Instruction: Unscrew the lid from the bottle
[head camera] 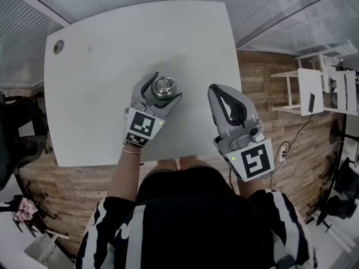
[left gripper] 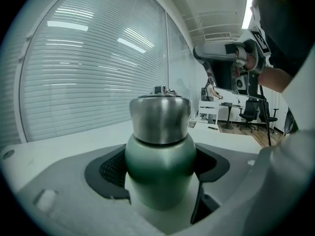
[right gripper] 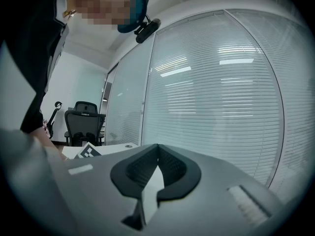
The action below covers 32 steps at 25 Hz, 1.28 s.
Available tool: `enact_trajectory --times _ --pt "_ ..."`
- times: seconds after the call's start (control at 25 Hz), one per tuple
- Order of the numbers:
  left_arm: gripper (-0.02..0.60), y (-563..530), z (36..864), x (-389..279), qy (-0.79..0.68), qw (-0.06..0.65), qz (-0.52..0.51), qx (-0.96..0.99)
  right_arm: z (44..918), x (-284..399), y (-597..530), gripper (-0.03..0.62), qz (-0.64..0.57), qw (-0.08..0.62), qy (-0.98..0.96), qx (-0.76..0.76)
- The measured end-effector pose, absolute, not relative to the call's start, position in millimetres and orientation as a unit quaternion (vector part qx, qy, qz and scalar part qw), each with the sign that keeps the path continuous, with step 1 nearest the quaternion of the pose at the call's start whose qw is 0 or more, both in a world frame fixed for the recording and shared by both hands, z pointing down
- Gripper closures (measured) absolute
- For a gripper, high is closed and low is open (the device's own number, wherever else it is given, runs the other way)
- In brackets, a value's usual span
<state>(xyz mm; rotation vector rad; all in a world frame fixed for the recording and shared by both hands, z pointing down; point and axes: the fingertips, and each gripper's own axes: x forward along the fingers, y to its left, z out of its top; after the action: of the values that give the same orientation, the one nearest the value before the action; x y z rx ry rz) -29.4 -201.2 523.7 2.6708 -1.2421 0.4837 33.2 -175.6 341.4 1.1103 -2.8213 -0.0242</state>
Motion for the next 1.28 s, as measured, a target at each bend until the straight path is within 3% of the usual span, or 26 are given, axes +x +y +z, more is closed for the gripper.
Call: enact_trajectory --times 0.72,1.04,1.28 --pt "0.198 -193 497 -34 -0.418 0.067 0.164 0.891 329 64 -166 0.591 -0.012 0.041 -0.931 0.362" --pt "0.198 -188 475 -33 -0.393 0.076 0.155 0.903 324 66 -159 0.55 -0.009 0.044 -0.942 0.333" --pt "0.198 -180 459 -29 -0.367 0.082 0.145 0.915 320 63 -151 0.477 0.006 0.045 -0.958 0.282"
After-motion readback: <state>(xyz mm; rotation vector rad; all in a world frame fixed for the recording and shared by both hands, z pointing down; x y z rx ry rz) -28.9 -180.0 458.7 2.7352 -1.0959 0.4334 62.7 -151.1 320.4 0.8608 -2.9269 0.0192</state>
